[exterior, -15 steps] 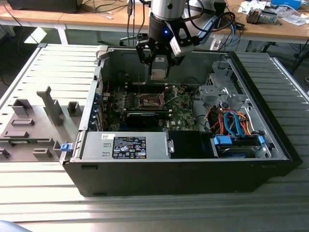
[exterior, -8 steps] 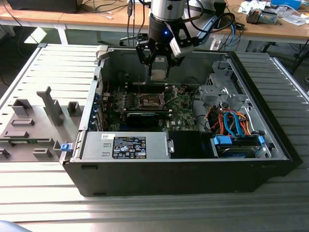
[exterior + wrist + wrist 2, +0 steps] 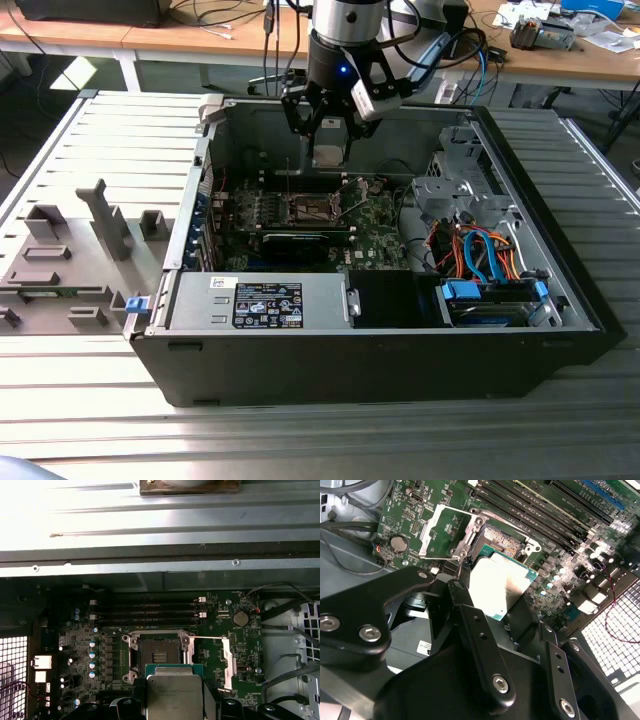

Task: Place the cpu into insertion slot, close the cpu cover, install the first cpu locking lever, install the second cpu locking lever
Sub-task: 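Place the cpu into insertion slot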

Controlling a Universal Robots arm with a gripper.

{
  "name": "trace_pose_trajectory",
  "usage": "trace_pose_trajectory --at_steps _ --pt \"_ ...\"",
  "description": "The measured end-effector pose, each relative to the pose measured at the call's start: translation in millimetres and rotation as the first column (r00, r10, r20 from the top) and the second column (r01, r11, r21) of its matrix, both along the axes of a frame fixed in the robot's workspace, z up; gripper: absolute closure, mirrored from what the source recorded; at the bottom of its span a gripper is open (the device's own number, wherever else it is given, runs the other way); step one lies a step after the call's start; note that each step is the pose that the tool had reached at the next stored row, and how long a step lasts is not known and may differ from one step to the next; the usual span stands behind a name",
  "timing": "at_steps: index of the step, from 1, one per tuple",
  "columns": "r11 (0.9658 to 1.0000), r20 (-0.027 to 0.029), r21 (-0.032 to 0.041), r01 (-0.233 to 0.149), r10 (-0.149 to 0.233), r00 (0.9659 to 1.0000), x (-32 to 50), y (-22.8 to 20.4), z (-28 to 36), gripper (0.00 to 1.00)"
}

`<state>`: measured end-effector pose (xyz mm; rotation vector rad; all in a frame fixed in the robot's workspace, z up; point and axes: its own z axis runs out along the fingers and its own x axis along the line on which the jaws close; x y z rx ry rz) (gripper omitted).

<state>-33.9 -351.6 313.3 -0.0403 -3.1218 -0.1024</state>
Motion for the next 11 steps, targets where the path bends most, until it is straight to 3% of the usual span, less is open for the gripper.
trace_pose_trajectory --at_steps 11 --pt "1.0000 0.0000 0.0001 0.000 0.000 1.0000 0.0 0.0 -2.7 0.46"
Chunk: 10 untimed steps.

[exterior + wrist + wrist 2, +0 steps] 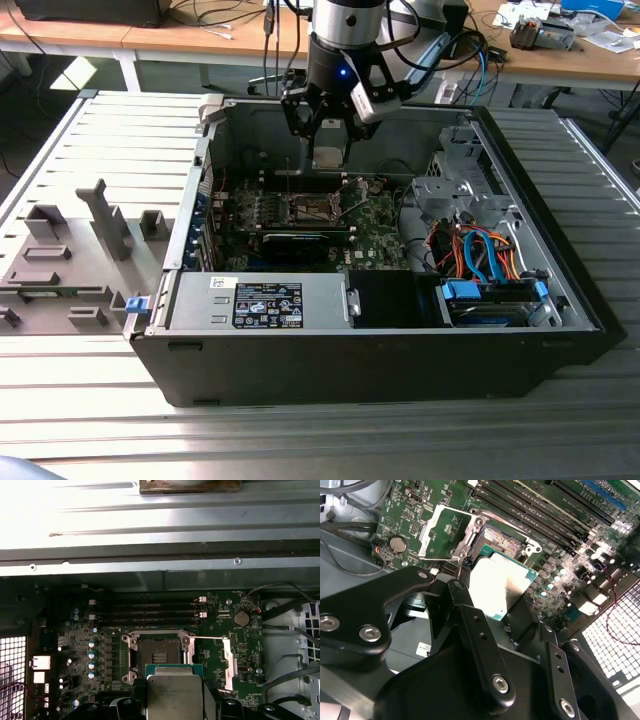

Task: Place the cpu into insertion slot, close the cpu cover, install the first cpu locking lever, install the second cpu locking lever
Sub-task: 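Place the cpu into insertion slot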

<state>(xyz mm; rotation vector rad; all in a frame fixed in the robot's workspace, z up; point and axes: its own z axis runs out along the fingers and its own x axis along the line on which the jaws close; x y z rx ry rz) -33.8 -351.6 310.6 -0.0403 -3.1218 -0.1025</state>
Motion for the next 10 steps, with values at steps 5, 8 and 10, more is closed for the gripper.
trace_pose_trajectory --at_steps 5,8,10 --pt "1.0000 -0.0001 -0.0001 0.000 0.000 1.0000 0.0 0.0 -1.1 0.46" --pt "1.0000 0.0000 -0.0001 0.000 0.000 1.0000 0.0 0.0 -1.8 0.46" --pt "1.0000 0.0000 -0.0001 0.000 0.000 1.0000 0.0 0.0 -2.2 0.46"
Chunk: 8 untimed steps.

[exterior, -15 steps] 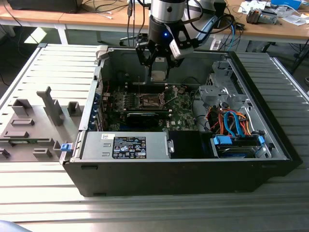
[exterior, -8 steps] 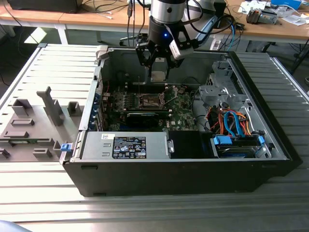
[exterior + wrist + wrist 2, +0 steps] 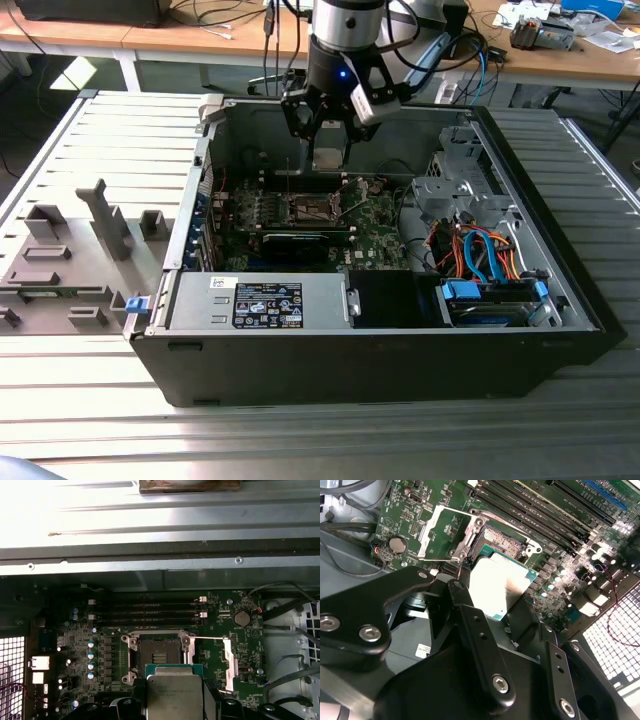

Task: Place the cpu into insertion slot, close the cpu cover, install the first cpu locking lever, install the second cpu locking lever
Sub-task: 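Place the cpu into insertion slot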

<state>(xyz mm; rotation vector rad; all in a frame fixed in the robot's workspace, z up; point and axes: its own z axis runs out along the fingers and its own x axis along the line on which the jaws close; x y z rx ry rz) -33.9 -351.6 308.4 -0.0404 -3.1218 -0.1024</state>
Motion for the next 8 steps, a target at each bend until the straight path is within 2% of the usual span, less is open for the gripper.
trace_pose_trajectory --at_steps 8 --pt "1.0000 0.0000 0.0000 0.000 0.000 1.0000 0.0 0.0 -2.9 0.46"
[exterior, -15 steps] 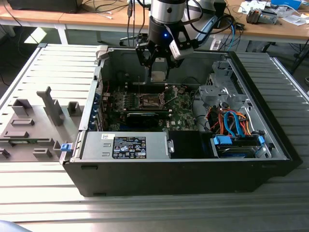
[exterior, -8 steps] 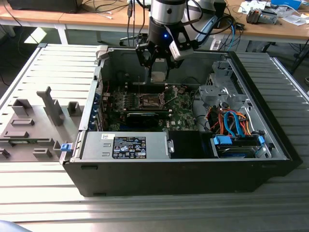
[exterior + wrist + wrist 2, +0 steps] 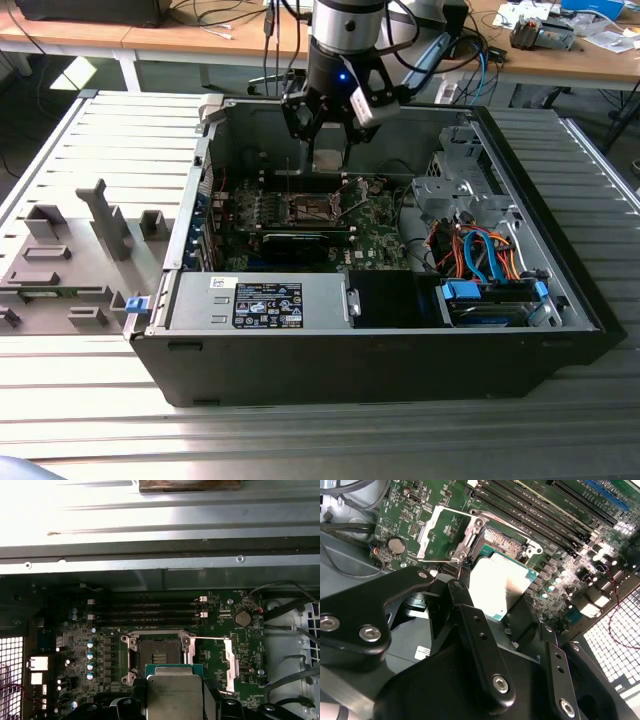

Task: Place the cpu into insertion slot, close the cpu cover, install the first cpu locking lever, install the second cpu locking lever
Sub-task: 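Place the cpu into insertion slot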

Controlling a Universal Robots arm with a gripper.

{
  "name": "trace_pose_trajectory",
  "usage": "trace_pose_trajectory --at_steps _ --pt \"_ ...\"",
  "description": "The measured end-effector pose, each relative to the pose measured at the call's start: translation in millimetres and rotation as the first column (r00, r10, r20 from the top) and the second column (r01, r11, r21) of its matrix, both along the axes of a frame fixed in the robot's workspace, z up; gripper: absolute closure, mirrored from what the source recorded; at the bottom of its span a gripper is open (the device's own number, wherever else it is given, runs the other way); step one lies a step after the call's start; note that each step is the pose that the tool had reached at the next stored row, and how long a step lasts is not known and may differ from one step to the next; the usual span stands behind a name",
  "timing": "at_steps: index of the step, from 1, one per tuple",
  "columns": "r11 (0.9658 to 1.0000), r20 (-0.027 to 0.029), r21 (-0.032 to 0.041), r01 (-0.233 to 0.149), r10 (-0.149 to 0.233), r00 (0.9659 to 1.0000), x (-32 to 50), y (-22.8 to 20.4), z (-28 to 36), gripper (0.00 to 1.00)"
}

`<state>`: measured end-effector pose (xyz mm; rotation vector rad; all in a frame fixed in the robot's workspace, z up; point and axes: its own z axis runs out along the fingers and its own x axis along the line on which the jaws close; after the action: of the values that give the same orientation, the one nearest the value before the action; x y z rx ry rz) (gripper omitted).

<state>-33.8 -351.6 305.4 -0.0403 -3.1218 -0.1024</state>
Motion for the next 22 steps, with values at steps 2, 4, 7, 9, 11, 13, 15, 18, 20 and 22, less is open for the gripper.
trace_pose_trajectory --at_steps 2,4,7,9,11,13,15,18,20,22 --pt "1.0000 0.0000 0.0000 0.000 0.000 1.0000 0.0 0.0 -0.8 0.46" --pt "1.0000 0.0000 -0.0001 0.000 0.000 1.0000 0.0 0.0 -1.2 0.46" --pt "1.0000 -0.0001 -0.0001 0.000 0.000 1.0000 0.0 0.0 -1.3 0.46" --pt "1.0000 0.0000 -0.0001 0.000 0.000 1.0000 0.0 0.0 -1.4 0.46" --pt "1.0000 0.0000 -0.0001 0.000 0.000 1.0000 0.0 0.0 -1.4 0.46" --pt "1.0000 0.0000 -0.0001 0.001 -0.001 1.0000 0.0 0.0 -1.5 0.46" --pt "1.0000 0.0000 0.0000 0.002 -0.002 1.0000 0.0 0.0 -1.5 0.46" --pt "1.0000 0.0000 0.0000 0.002 -0.002 1.0000 0.0 0.0 -1.5 0.46" --pt "1.0000 0.0000 0.0000 0.003 -0.003 1.0000 0.0 0.0 -1.5 0.46" --pt "1.0000 -0.0001 -0.0001 0.005 -0.005 1.0000 0.0 0.0 -1.5 0.46"
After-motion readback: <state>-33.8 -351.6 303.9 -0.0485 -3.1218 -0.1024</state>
